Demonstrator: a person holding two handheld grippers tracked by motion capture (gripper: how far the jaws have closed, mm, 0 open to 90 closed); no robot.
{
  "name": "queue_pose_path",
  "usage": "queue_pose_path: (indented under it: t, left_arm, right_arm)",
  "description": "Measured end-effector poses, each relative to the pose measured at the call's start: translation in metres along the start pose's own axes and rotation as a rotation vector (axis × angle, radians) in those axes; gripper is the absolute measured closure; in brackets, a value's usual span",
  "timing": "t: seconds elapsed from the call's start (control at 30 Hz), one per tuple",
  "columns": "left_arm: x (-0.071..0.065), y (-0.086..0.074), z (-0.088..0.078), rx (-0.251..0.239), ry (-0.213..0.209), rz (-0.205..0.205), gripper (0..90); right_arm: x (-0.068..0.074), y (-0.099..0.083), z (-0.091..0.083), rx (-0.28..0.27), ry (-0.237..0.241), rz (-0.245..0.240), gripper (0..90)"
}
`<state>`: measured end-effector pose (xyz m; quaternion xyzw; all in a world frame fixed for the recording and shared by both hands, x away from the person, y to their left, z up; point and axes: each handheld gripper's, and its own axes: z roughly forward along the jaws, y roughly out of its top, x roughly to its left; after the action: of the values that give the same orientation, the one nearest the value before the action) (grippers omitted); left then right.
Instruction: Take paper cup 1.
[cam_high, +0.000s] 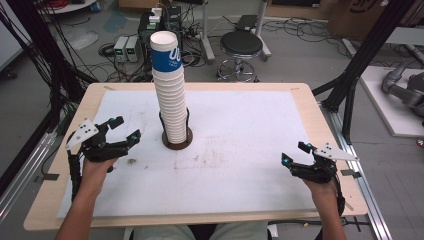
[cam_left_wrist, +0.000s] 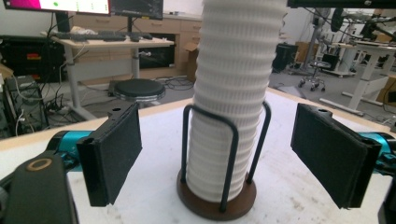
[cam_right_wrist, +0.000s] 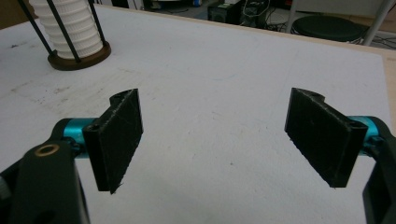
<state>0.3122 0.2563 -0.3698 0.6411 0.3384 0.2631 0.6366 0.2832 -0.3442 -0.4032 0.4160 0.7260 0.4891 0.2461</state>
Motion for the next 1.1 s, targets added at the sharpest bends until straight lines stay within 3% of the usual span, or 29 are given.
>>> queue_pose_path:
  t: [0.07, 0.1, 0.17, 0.2, 0.23, 0.27, 0.3, 0.4, 0.43, 0.53, 1.1]
  left_arm:
    - [-0.004, 0.018, 0.002, -0.015, -0.020, 0.003, 16.0]
    - [-0.004, 0.018, 0.002, -0.015, -0.020, 0.003, 16.0]
    - [-0.007, 0.040, 0.006, -0.016, -0.046, 0.024, 15.8]
    - [-0.007, 0.040, 0.006, -0.016, -0.046, 0.024, 15.9]
    - [-0.009, 0.055, 0.009, -0.029, -0.062, 0.028, 15.9]
    - [-0.009, 0.055, 0.009, -0.029, -0.062, 0.028, 15.8]
    - [-0.010, 0.069, 0.012, -0.037, -0.081, 0.026, 15.8]
    - [-0.011, 0.082, 0.015, -0.035, -0.100, 0.034, 15.8]
    - [-0.012, 0.095, 0.019, -0.038, -0.121, 0.035, 15.8]
    - [-0.014, 0.112, 0.025, -0.033, -0.148, 0.045, 15.9]
    - [-0.009, 0.180, 0.062, 0.030, -0.189, 0.096, 15.7]
  right_arm:
    - [0.000, 0.001, 0.001, 0.002, 0.002, 0.003, 19.7]
    - [0.000, 0.001, 0.001, 0.002, 0.002, 0.003, 19.7]
    - [0.001, 0.001, 0.002, 0.000, 0.007, 0.003, 19.7]
    - [0.001, 0.001, 0.002, -0.001, 0.008, 0.002, 19.7]
    - [0.001, 0.001, 0.002, -0.001, 0.008, 0.002, 19.7]
    - [0.002, 0.001, 0.002, -0.001, 0.007, 0.000, 19.7]
    - [0.002, 0.002, 0.001, -0.002, 0.009, -0.002, 19.7]
    - [0.003, 0.002, 0.001, -0.002, 0.010, -0.002, 19.7]
    - [0.004, 0.002, 0.001, -0.001, 0.011, -0.003, 19.7]
    - [0.004, 0.002, 0.002, 0.001, 0.012, -0.004, 19.7]
    - [0.005, 0.002, 0.003, 0.004, 0.015, -0.005, 19.7]
